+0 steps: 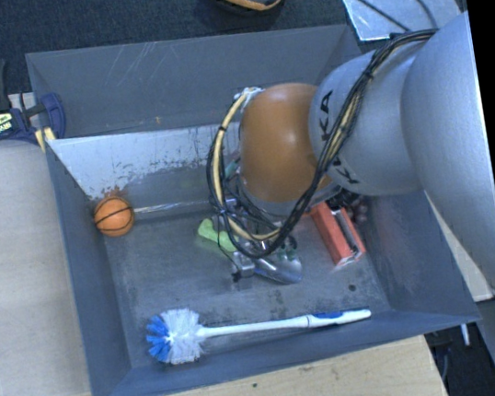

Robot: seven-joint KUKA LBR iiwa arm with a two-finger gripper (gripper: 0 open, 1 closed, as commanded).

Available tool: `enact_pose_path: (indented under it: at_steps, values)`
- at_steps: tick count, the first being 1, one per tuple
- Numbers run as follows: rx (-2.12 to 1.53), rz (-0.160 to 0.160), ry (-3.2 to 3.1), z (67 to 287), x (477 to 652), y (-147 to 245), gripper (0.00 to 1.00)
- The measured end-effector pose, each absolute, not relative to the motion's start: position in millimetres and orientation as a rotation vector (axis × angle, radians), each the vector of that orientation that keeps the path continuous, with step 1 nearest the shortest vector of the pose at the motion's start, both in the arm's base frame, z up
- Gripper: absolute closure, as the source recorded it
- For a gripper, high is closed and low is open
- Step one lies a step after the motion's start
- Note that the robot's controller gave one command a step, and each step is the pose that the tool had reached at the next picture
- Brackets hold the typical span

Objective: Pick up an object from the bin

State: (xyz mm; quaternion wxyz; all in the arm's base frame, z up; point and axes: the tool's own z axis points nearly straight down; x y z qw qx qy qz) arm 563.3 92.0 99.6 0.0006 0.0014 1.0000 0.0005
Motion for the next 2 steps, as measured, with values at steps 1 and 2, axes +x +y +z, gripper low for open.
enact_pose_path:
  at_steps: [1,2]
  values:
    - [0.341,0.007,3.104,70.0,597.0,36.7,0.00]
    - [0.325,0.004,3.120,70.9,565.8,63.9,1.00]
